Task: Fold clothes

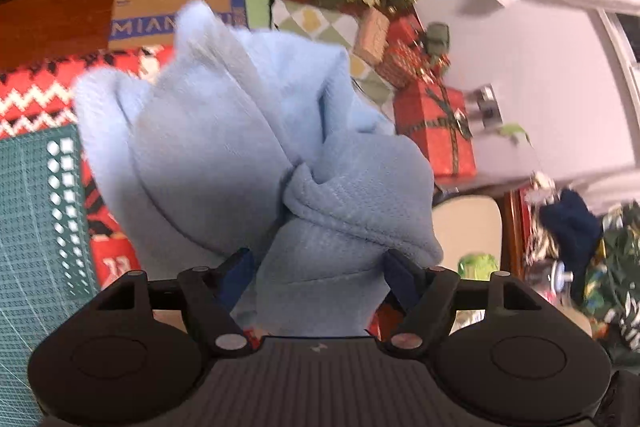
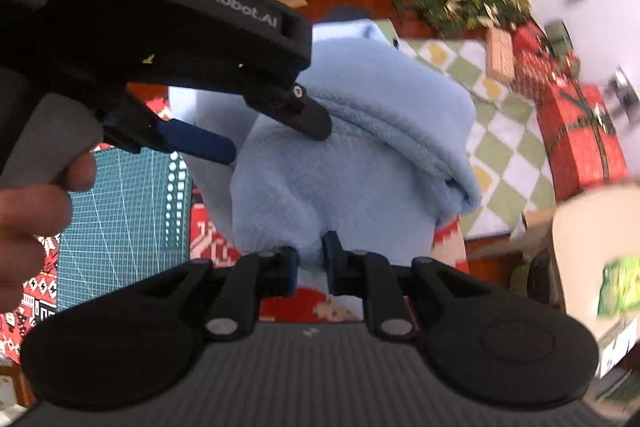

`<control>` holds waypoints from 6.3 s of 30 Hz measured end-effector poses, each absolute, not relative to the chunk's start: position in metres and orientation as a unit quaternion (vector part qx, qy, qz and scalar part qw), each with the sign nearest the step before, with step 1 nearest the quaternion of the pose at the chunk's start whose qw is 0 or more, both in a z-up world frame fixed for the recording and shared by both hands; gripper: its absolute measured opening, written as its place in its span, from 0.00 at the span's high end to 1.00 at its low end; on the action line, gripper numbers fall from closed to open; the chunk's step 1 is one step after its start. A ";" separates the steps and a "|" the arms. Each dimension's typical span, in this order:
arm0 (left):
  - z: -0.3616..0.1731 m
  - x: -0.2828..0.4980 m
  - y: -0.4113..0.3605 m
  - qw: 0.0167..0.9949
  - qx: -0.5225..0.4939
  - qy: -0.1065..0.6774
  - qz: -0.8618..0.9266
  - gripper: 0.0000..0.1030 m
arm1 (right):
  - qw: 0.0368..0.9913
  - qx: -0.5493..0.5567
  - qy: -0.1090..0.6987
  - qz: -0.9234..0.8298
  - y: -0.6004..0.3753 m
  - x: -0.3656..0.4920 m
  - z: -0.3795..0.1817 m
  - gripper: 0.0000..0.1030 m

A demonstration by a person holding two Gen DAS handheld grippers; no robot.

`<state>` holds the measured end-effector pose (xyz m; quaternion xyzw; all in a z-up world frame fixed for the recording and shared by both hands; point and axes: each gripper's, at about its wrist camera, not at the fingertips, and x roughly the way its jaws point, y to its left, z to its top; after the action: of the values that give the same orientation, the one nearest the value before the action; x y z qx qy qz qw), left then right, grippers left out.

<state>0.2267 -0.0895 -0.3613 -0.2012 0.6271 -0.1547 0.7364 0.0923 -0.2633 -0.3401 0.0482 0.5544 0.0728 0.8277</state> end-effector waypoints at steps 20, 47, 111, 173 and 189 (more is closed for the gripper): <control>-0.355 0.145 -0.057 0.754 -0.146 0.621 -0.155 0.53 | 0.809 0.059 0.576 0.101 -0.198 0.035 -0.327 0.87; -0.329 0.061 0.214 0.758 -0.207 0.615 -0.065 0.77 | 0.800 0.015 0.560 0.213 0.086 0.010 -0.282 0.78; -0.368 0.174 0.079 0.754 -0.131 0.634 0.111 0.83 | 0.825 0.025 0.556 0.096 -0.225 0.127 -0.318 0.32; -0.325 0.068 0.201 0.769 -0.149 0.622 0.026 0.31 | 0.850 0.047 0.524 -0.024 -0.166 0.015 -0.271 0.01; -0.405 0.178 0.061 0.745 -0.051 0.664 -0.026 0.28 | 0.809 0.091 0.579 -0.048 -0.293 0.076 -0.375 0.01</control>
<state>0.1779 0.0609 -0.4048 -0.0511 0.6641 -0.0256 0.7454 0.0757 -0.2925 -0.3753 0.0905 0.5790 -0.0484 0.8089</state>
